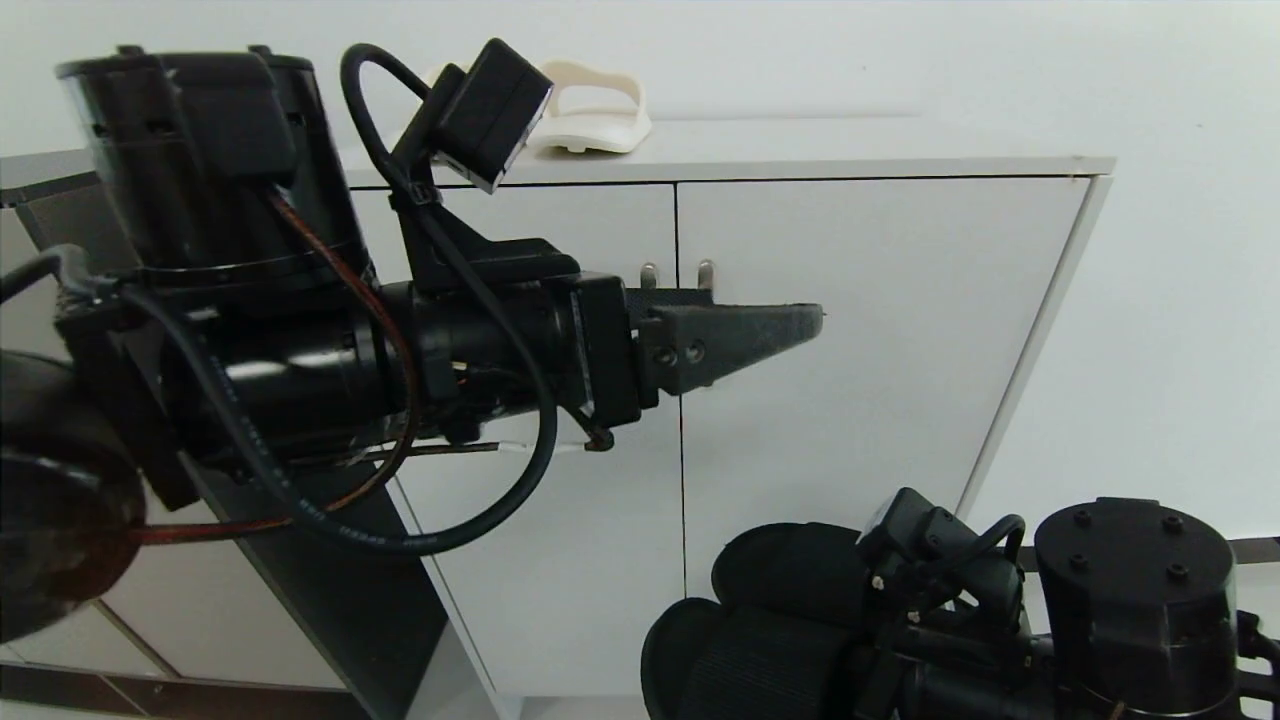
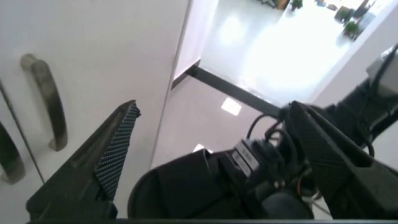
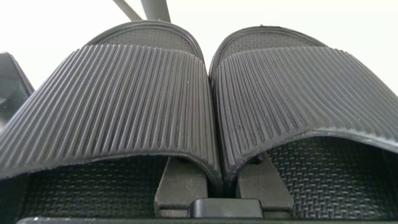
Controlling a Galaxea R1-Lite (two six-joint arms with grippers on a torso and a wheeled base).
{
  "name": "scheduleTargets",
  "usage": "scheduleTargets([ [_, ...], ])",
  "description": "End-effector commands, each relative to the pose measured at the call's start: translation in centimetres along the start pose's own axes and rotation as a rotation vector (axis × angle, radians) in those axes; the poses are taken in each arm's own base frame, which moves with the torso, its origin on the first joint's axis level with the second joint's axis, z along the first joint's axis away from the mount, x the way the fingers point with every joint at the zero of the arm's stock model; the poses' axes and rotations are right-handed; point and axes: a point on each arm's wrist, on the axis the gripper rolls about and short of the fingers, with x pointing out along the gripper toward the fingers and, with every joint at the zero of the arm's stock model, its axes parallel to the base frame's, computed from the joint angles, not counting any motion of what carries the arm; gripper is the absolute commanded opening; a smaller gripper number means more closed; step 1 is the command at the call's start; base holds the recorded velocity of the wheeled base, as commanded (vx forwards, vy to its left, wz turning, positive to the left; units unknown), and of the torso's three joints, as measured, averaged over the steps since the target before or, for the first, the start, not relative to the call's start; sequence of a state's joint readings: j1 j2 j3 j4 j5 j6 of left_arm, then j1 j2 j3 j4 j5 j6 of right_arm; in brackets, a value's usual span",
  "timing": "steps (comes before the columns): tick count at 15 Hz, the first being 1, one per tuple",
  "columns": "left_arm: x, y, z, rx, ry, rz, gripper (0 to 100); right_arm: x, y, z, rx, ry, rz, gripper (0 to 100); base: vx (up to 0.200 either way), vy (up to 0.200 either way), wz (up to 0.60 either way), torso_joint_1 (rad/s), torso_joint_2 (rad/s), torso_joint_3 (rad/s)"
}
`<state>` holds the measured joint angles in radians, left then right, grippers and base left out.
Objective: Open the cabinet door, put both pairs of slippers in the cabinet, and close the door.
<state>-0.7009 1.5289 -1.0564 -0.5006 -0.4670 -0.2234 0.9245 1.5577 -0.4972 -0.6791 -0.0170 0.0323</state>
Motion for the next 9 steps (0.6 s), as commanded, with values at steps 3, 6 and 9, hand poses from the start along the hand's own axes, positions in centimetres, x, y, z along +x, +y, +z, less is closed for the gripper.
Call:
scheduleTargets([
  [3, 1.0, 1.6, -0.5, -0.061, 0.039, -0.047, 100, 0.0, 0.0, 0.0, 0.0, 0.001, 0.002, 0, 0.0, 0.0, 0.0, 0.0, 0.0, 0.0],
  [6, 2.0, 2.8, -0.7, -0.056, 0.035, -0.003, 100, 0.0, 0.0, 0.0, 0.0, 0.001, 0.002, 0, 0.0, 0.0, 0.0, 0.0, 0.0, 0.0],
  [9, 2.3, 4.5, -1.2, -0.052, 0.027, 0.056, 100, 0.0, 0.0, 0.0, 0.0, 0.001, 0.002, 0, 0.0, 0.0, 0.0, 0.0, 0.0, 0.0],
])
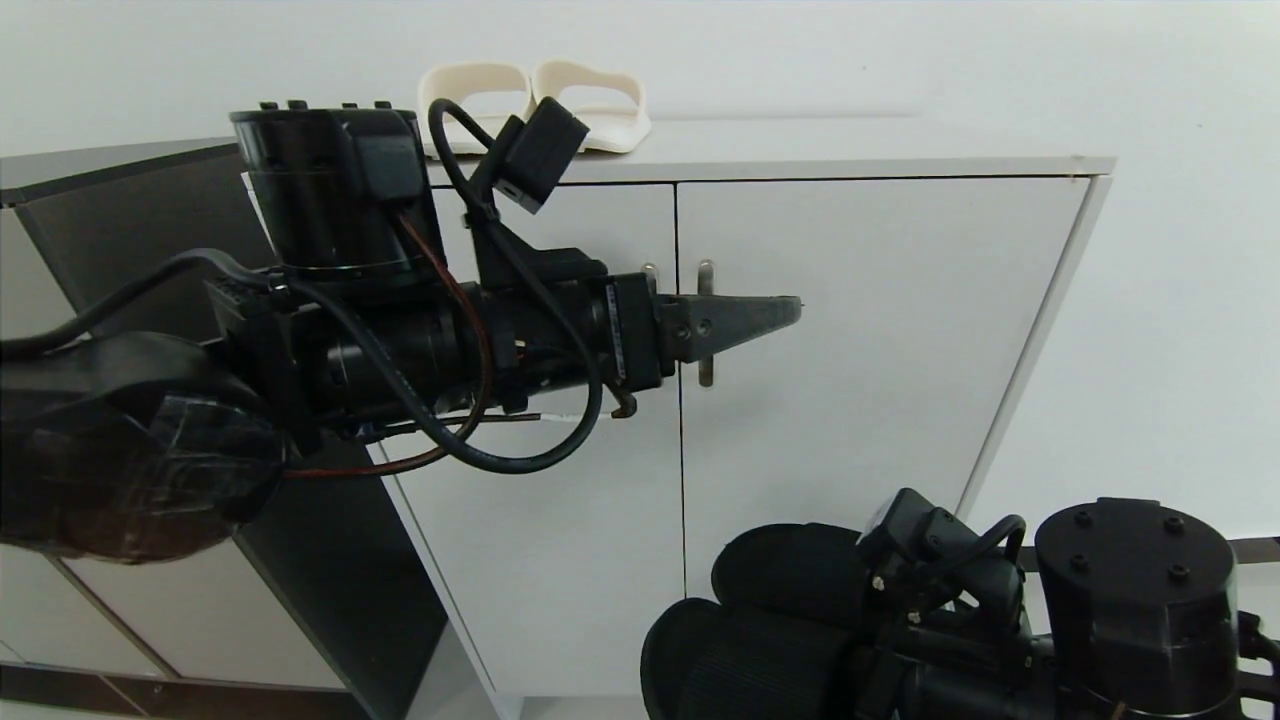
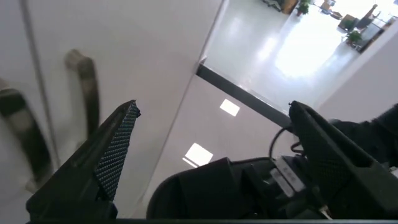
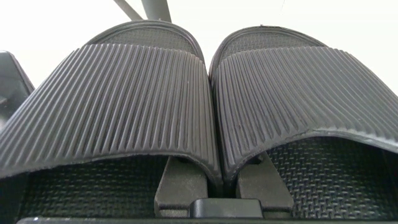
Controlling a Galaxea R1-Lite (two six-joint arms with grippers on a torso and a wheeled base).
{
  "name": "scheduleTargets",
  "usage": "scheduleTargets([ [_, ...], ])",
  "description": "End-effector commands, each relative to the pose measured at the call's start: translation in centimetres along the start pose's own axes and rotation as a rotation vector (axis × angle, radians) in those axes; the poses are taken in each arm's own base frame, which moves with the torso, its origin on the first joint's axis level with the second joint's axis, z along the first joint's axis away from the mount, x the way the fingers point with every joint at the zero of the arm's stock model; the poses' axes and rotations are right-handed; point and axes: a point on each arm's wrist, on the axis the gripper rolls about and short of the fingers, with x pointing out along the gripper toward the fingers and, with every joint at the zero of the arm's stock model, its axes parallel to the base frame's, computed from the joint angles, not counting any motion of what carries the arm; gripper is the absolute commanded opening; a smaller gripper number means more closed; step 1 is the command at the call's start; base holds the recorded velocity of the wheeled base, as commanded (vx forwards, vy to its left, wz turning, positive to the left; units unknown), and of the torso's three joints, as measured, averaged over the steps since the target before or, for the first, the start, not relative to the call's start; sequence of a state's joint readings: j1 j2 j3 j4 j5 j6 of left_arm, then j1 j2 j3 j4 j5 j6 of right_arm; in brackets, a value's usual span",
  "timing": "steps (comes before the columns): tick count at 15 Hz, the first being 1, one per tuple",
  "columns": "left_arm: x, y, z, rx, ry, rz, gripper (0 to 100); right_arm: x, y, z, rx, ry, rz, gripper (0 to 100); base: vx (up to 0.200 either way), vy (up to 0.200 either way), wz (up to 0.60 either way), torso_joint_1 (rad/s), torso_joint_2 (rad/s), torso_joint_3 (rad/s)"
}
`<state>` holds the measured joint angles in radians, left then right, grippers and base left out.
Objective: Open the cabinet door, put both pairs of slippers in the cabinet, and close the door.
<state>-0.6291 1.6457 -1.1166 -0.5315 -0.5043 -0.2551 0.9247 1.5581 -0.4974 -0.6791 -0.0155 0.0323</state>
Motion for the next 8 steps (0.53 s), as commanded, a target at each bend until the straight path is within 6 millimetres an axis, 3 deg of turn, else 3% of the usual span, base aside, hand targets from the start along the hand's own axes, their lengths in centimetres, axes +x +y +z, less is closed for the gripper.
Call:
scheduleTargets([
  [1, 0.3, 1.1, -0.5, -0.01, 0.012, 0.025, 100, 0.0, 0.0, 0.0, 0.0, 0.0, 0.0, 0, 0.0, 0.0, 0.0, 0.0, 0.0, 0.0],
  [8, 1.1, 2.5, -1.0, -0.02, 0.015, 0.089, 100, 0.0, 0.0, -0.2, 0.0, 0.01, 0.002, 0, 0.0, 0.0, 0.0, 0.0, 0.0, 0.0],
])
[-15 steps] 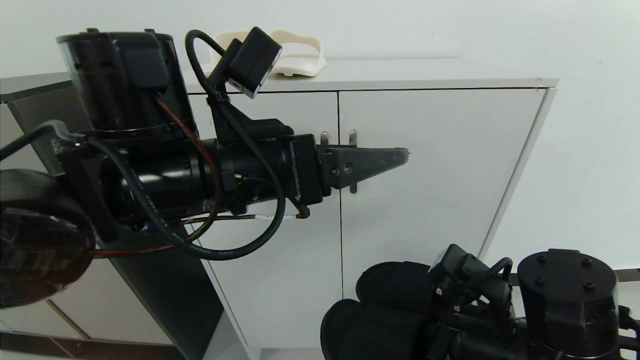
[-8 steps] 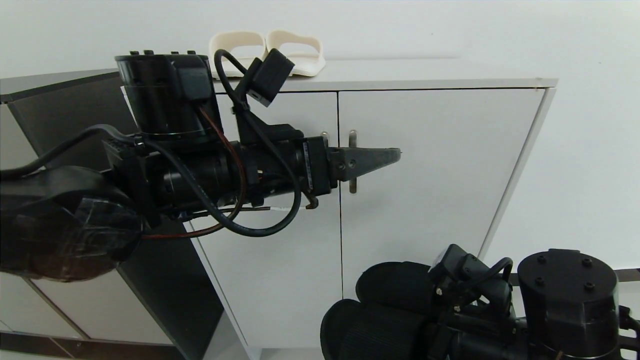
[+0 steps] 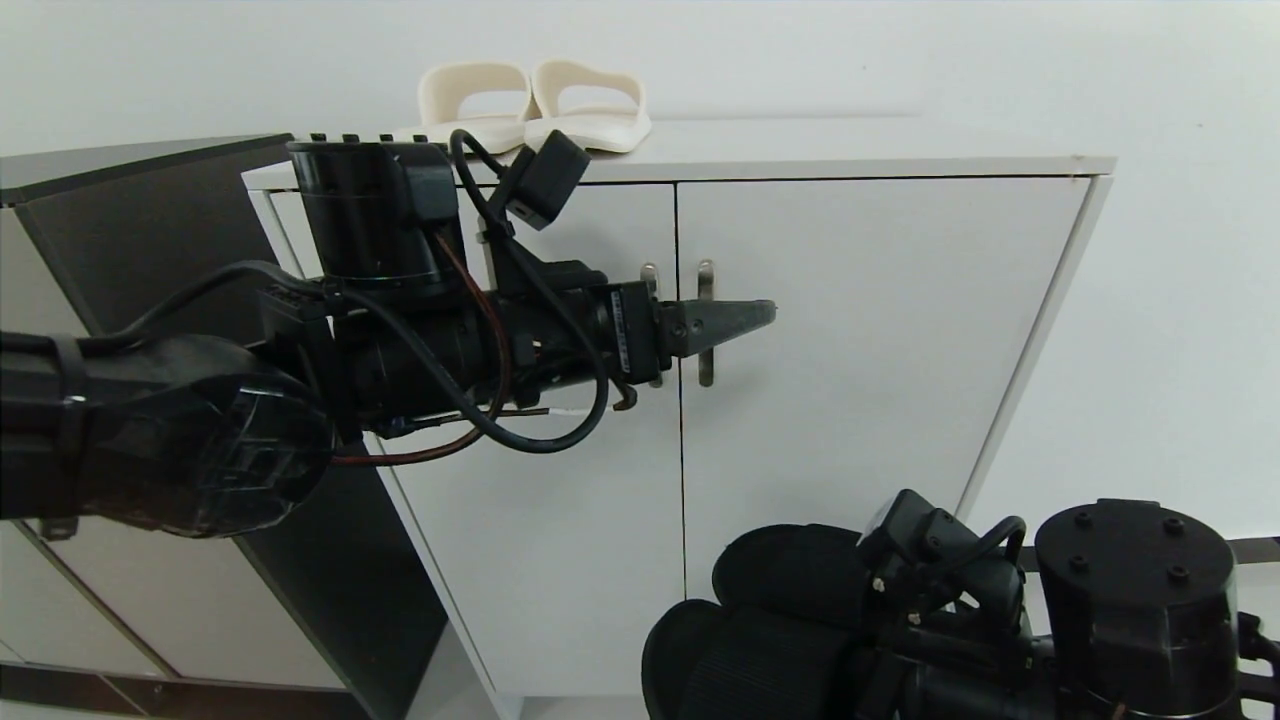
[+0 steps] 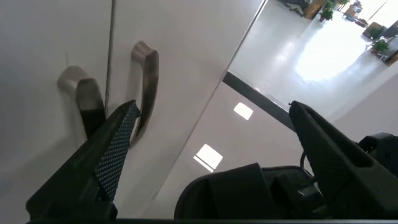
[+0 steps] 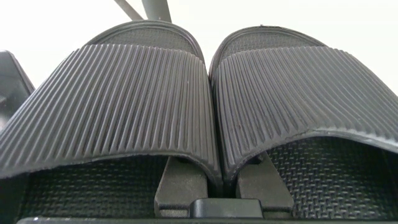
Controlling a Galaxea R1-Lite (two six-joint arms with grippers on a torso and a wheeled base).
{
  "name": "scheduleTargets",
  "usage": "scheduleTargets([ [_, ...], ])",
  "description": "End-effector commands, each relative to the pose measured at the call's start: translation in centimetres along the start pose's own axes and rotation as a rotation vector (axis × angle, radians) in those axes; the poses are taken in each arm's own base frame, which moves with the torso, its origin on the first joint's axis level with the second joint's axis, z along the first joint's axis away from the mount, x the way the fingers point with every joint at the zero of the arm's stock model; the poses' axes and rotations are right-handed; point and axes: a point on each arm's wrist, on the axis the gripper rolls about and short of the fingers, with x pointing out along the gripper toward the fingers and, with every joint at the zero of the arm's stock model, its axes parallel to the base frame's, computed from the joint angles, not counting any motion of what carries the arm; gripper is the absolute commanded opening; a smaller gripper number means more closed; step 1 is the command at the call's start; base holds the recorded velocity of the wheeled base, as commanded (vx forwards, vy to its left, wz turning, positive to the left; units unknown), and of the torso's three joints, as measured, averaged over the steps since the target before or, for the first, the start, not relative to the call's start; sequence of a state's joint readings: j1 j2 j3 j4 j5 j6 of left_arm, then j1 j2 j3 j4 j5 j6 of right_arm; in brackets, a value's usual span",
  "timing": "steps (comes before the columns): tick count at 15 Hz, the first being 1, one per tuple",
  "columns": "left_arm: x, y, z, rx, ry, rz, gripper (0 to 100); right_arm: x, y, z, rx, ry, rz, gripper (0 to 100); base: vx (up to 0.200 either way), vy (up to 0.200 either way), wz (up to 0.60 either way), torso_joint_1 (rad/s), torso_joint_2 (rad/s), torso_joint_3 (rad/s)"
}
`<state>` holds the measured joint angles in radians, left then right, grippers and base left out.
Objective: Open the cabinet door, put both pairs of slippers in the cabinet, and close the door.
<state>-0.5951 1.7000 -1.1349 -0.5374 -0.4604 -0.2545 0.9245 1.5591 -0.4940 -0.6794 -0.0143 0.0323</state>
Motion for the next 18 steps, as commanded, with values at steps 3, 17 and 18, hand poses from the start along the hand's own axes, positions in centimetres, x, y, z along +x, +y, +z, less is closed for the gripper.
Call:
scheduleTargets([
  [3, 1.2, 1.0, -0.6, -0.008, 0.015, 0.017, 100, 0.1, 0.0, -0.2, 0.0, 0.009, 0.001, 0, 0.0, 0.0, 0.0, 0.0, 0.0, 0.0],
  [17, 0.8, -0.6, -1.6, 0.015, 0.021, -0.029, 0, -1.1, 0.2, -1.1, -0.021, 0.028, 0.112, 0, 0.0, 0.0, 0.0, 0.0, 0.0, 0.0],
  [18, 0.0, -1.6, -1.8, 0.025, 0.026, -0.046, 0, -1.2, 0.2, -1.3, -0.036, 0.032, 0.117, 0, 0.0, 0.0, 0.0, 0.0, 0.0, 0.0],
])
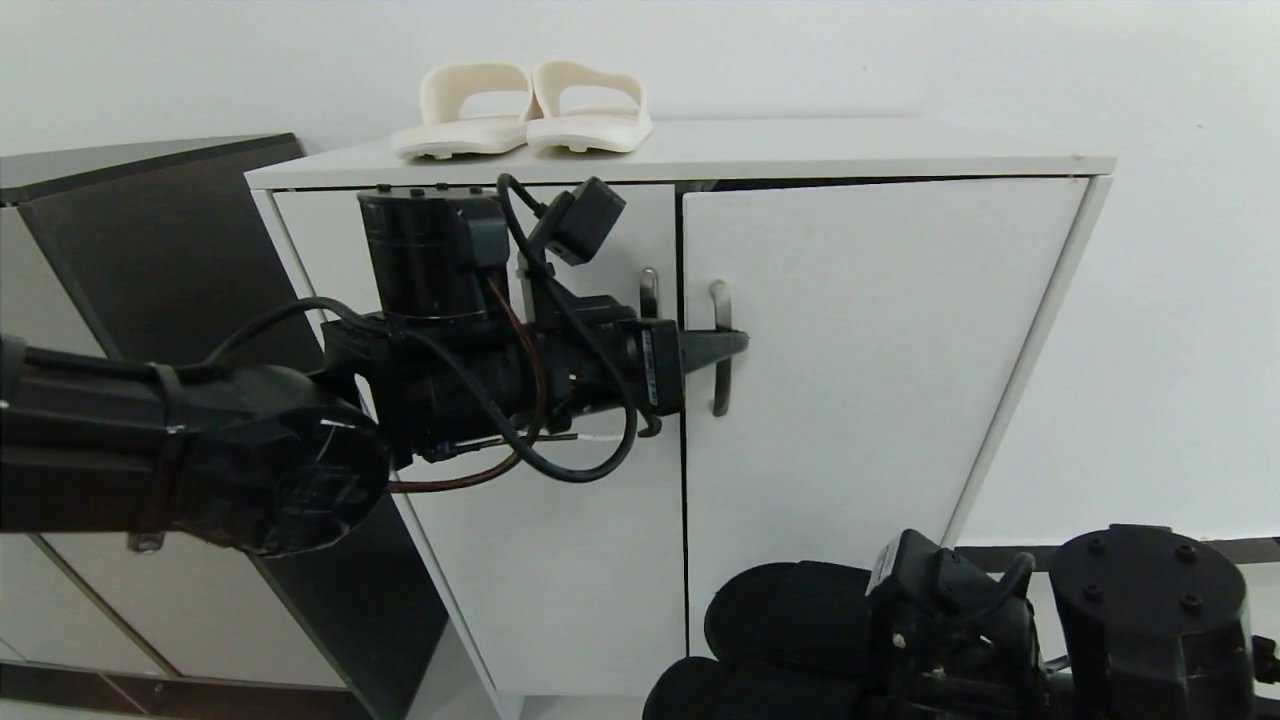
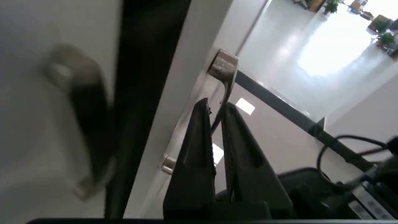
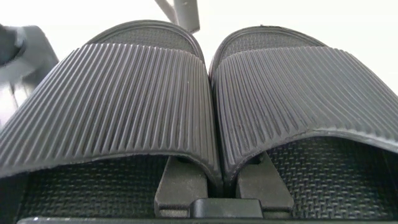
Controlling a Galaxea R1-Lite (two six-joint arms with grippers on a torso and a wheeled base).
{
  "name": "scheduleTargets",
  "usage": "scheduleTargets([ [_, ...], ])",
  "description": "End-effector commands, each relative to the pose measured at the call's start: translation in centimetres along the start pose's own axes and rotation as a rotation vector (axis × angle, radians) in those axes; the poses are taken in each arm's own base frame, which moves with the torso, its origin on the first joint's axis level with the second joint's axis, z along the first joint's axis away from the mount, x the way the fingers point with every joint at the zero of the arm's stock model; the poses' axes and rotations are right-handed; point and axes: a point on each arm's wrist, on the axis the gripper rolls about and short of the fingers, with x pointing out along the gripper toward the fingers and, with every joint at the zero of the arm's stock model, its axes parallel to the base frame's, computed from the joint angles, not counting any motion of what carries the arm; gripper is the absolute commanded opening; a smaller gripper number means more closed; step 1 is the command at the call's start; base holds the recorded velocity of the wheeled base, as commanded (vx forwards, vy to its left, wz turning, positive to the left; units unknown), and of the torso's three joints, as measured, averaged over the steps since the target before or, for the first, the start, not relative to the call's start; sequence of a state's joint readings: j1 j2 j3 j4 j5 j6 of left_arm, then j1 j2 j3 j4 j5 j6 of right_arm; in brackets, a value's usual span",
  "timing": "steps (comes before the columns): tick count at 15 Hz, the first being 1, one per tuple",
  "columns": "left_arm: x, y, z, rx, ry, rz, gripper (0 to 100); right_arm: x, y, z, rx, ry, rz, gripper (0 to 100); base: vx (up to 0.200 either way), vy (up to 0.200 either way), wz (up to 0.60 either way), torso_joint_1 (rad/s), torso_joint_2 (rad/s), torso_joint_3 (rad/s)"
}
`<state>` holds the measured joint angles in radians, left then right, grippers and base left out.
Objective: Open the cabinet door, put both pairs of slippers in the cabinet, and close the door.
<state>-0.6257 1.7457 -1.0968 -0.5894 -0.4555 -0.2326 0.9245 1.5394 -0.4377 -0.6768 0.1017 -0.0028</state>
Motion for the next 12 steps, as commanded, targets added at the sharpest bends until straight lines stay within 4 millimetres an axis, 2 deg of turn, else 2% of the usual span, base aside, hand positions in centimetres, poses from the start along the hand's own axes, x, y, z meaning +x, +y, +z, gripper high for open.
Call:
scheduleTargets([
  [1, -1.9, -2.4, 0.1, 0.019, -0.005, -0.042, 0, -0.7, 0.1, -0.2, -0.014, -0.008, 0.011, 0, 0.0, 0.0, 0.0, 0.0, 0.0, 0.0],
  [4, -3.5, -3.7, 0.0, 0.025, -0.005, -0.059, 0, -1.4, 0.3, -0.6, -0.038, -0.006, 0.089, 0, 0.0, 0.0, 0.0, 0.0, 0.0, 0.0],
  [6, -6.1, -5.0, -0.1, 0.053, -0.017, -0.07, 0, -1.5, 0.4, -0.5, -0.039, -0.013, 0.09, 0, 0.0, 0.0, 0.0, 0.0, 0.0, 0.0],
  [8, -7.1, -5.4, 0.4, 0.063, -0.041, -0.067, 0, -1.5, 0.4, -0.6, -0.04, -0.01, 0.09, 0, 0.0, 0.0, 0.0, 0.0, 0.0, 0.0],
  [10, -7.1, -3.6, 0.8, 0.059, -0.053, -0.01, 0, -1.6, 0.4, -0.5, -0.041, -0.014, 0.092, 0, 0.0, 0.0, 0.0, 0.0, 0.0, 0.0],
  [12, -5.9, -1.9, 1.0, 0.044, -0.046, 0.027, 0, -1.5, 0.4, -0.5, -0.04, -0.013, 0.09, 0, 0.0, 0.0, 0.0, 0.0, 0.0, 0.0],
])
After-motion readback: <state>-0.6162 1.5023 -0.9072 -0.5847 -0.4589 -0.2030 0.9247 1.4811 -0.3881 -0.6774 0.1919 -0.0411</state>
